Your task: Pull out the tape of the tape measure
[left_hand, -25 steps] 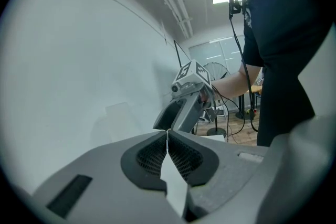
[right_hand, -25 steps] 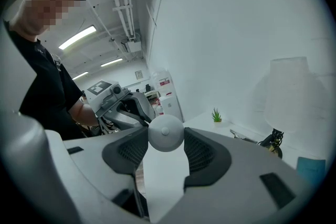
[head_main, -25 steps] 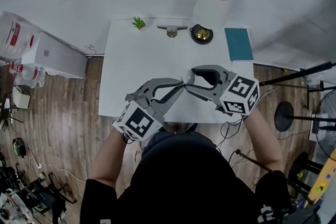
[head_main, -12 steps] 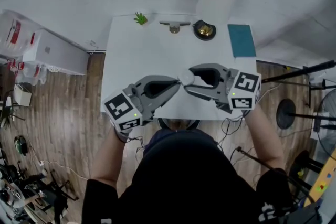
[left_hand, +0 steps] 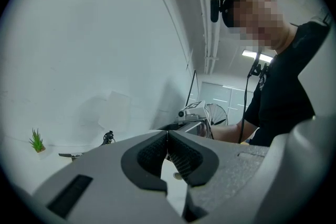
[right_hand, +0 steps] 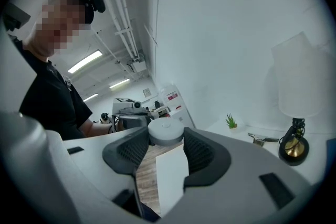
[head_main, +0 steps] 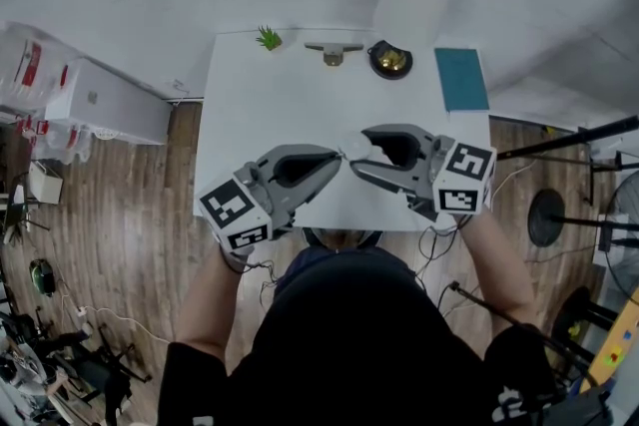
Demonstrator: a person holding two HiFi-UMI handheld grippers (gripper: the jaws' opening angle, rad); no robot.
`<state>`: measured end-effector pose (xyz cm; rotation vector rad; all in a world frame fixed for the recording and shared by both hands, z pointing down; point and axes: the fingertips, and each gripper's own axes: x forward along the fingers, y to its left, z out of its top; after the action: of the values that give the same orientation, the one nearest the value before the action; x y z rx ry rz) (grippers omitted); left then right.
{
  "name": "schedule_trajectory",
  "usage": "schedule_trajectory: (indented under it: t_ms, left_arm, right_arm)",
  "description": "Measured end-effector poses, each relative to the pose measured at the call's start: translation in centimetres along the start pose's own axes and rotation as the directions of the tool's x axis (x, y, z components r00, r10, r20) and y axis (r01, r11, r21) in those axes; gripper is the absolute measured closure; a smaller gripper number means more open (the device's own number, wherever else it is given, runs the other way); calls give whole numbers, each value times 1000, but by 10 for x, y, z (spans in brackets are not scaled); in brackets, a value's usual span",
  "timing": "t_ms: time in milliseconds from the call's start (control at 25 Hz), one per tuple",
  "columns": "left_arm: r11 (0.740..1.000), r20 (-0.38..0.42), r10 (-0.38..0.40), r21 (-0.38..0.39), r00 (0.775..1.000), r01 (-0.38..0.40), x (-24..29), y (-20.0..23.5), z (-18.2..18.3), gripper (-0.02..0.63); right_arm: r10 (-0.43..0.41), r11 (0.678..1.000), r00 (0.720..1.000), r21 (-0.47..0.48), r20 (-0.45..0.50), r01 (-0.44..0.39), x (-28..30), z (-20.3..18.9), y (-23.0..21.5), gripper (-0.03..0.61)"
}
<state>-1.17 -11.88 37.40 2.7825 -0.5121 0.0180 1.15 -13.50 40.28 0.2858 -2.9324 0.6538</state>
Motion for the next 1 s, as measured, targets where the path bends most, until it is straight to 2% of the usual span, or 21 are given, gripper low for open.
schedule_trajectory:
  t_ms: [320,480,640,800,880,1000]
  left_arm:
    - [997,42,61,-51,997,-59,-22,20,5,604]
    - [989,66,86,-124,994,-77,-34,32,7,604]
    - [970,71,98,-229,993,-79,-43,43,3,604]
    - [940,68,97,-333,993,-69,-54,53,-4,604]
    - [929,63,98,-364,993,-69,-59,57,-8,604]
    - [925,50,92,-375,994,-67,-60,60,-12,604]
  right_arm:
    - [-34,997,998,67,-45,37,-6,-8,-17,363]
    - [-53,992,996,109,-68,61,-6,-11,-26,364]
    - [-86,981,990,163,-110,104,-7,-18,-36,363]
    - [-90,970,986,213,-141,120,-10,-24,-39,364]
    - [-81,968,985,223,-150,114,-10,-25,-37,364]
    - [-74,968,983,224,-167,111,-10,-28,-37,364]
